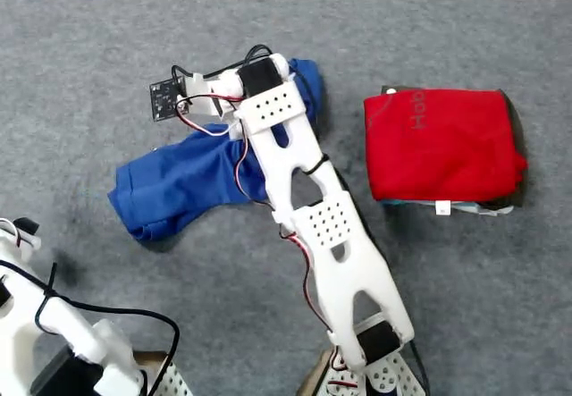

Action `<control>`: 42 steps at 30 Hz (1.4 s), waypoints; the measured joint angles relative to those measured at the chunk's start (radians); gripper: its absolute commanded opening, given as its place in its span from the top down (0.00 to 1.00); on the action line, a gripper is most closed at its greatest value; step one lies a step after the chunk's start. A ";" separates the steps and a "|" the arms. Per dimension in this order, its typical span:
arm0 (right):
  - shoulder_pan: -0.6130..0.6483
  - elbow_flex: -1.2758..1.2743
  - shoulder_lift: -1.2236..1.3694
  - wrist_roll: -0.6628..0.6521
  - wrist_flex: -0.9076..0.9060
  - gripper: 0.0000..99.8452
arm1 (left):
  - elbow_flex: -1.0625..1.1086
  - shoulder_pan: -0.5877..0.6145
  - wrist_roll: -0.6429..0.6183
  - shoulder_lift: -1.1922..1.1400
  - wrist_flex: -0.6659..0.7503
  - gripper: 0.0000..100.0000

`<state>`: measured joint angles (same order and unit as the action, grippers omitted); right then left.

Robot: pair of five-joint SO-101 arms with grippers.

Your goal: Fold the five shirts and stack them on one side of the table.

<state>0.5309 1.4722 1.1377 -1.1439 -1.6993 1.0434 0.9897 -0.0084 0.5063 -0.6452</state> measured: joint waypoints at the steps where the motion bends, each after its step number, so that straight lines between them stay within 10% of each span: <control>1: 0.000 0.002 0.000 0.000 -0.003 0.88 | 0.000 0.000 0.000 0.000 0.000 0.72; 23: 0.043 0.149 -0.040 0.035 -0.058 1.00 | 0.000 0.000 0.000 0.000 0.000 0.72; 42: 0.035 0.160 -0.829 0.385 0.201 1.00 | 0.018 -0.051 0.000 0.000 -0.052 0.71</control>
<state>0.5662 1.6318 0.3092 -0.7587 -1.4983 1.0618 0.9390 -0.0084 0.5063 -0.6974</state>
